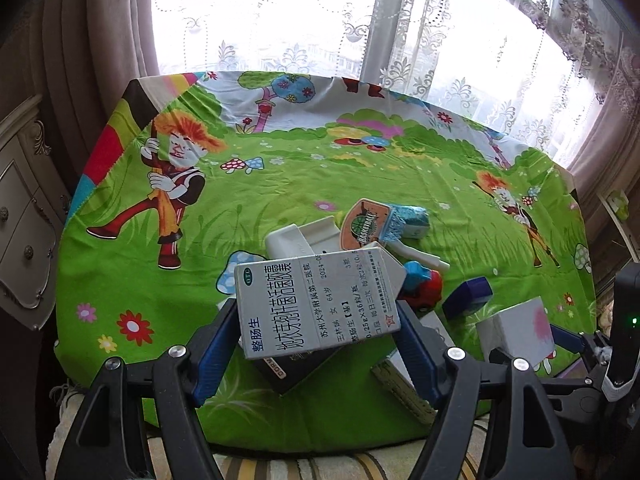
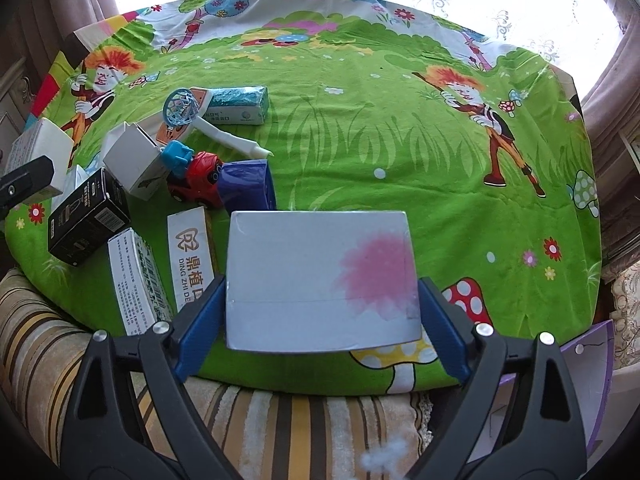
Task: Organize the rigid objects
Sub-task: 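Carry both boxes over the purple box and open the left tool to drop its box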
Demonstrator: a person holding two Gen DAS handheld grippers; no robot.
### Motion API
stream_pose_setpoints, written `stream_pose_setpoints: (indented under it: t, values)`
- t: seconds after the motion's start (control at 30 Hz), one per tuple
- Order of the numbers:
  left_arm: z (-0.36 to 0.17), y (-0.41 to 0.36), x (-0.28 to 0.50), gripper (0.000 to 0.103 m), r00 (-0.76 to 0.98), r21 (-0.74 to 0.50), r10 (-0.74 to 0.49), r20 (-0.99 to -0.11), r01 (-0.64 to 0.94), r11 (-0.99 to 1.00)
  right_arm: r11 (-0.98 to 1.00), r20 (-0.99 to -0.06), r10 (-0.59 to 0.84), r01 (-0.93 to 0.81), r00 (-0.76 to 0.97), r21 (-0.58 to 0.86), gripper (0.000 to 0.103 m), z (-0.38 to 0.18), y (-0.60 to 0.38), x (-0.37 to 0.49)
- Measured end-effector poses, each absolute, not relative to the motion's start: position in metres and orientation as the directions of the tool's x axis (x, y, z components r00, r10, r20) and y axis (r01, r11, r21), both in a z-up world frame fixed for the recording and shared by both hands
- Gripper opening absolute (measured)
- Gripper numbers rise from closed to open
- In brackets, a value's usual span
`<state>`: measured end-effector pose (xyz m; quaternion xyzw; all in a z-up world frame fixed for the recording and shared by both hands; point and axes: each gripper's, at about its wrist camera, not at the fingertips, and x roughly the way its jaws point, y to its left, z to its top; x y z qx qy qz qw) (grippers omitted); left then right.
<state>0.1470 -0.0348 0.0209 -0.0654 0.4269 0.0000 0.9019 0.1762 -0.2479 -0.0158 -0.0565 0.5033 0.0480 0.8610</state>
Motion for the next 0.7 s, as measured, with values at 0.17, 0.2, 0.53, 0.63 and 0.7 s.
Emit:
stream_pose_setpoints:
  t: [0.17, 0.2, 0.53, 0.63, 0.7]
  values:
    - [0.026, -0.058, 0.131, 0.075, 0.635, -0.124, -0.097, -0.767, 0.002, 0.992, 0.992, -0.858, 0.036, -0.122, 0.513, -0.032, 0.092, -0.003, -0.259, 0.161]
    - [0.028, -0.062, 0.128, 0.075, 0.635, -0.125, -0.104, -0.765, 0.012, 0.992, 0.993, -0.855, 0.037, -0.119, 0.518, -0.029, 0.092, 0.000, -0.262, 0.159]
    - [0.036, -0.106, 0.103, 0.075, 0.626, -0.130, -0.171, -0.761, 0.112, 0.985, 0.997, -0.833, 0.044, -0.082, 0.552, -0.002, 0.092, 0.020, -0.291, 0.123]
    - [0.039, -0.121, 0.095, 0.075, 0.621, -0.127, -0.191, -0.760, 0.147, 0.981, 0.998, -0.832, 0.037, -0.063, 0.553, 0.002, 0.092, 0.022, -0.305, 0.111]
    - [0.042, -0.131, 0.090, 0.075, 0.621, -0.119, -0.200, -0.758, 0.170, 0.978, 0.999, -0.831, 0.030, -0.044, 0.555, 0.006, 0.092, 0.023, -0.316, 0.102]
